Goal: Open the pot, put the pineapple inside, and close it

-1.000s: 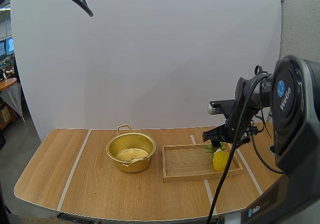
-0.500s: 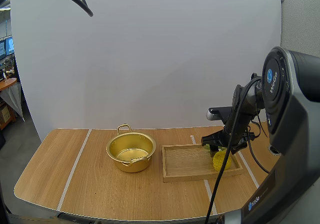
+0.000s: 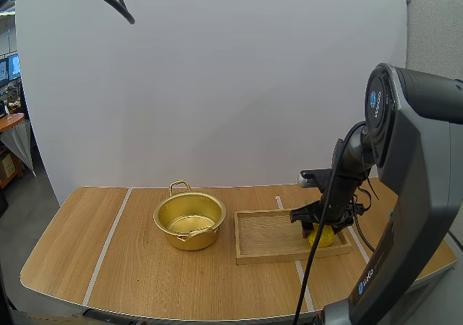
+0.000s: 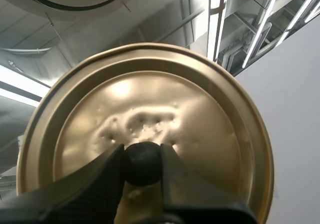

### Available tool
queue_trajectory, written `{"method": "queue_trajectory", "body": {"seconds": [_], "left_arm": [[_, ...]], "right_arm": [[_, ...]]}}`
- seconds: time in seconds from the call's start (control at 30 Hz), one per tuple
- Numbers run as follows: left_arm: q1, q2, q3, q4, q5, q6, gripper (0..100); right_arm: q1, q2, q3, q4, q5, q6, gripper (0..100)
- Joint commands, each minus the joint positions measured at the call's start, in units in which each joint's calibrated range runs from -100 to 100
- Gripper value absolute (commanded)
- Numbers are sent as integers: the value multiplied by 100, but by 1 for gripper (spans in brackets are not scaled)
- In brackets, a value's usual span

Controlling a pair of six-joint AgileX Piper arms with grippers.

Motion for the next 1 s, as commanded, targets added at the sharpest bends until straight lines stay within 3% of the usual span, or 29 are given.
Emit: {"method": "queue_trajectory", "body": {"seconds": [0.0, 0.07, 0.1, 0.13, 0.2, 0.23, 0.43, 0.6, 0.7, 0.97], "left_arm": [[-20, -42, -41, 22, -191, 7, 0], [-20, -42, -41, 22, -191, 7, 0], [-20, -42, -41, 22, -191, 7, 0], [-20, -42, -41, 22, -191, 7, 0], [-20, -42, -41, 22, -191, 7, 0], [-20, -42, -41, 22, -191, 7, 0], [-20, -42, -41, 22, -191, 7, 0], [-20, -42, -41, 22, -191, 7, 0], [-20, -42, -41, 22, -191, 7, 0], [-20, -42, -41, 22, -191, 7, 0]], "right_arm": [[-12, 75, 25, 19, -179, -125, 100], [-12, 75, 25, 19, -179, -125, 81], [-12, 75, 25, 19, -179, -125, 58], [-12, 75, 25, 19, -120, -125, 47], [-12, 62, 25, 92, 17, -125, 12], [-12, 49, 25, 153, 102, -129, 0], [-12, -129, 11, 201, 292, -335, 0], [32, -741, -56, 943, 434, -1155, 0], [229, -1260, -128, 1309, 579, -1592, 0], [1134, -2201, -534, 1346, 1233, -1171, 0]]}}
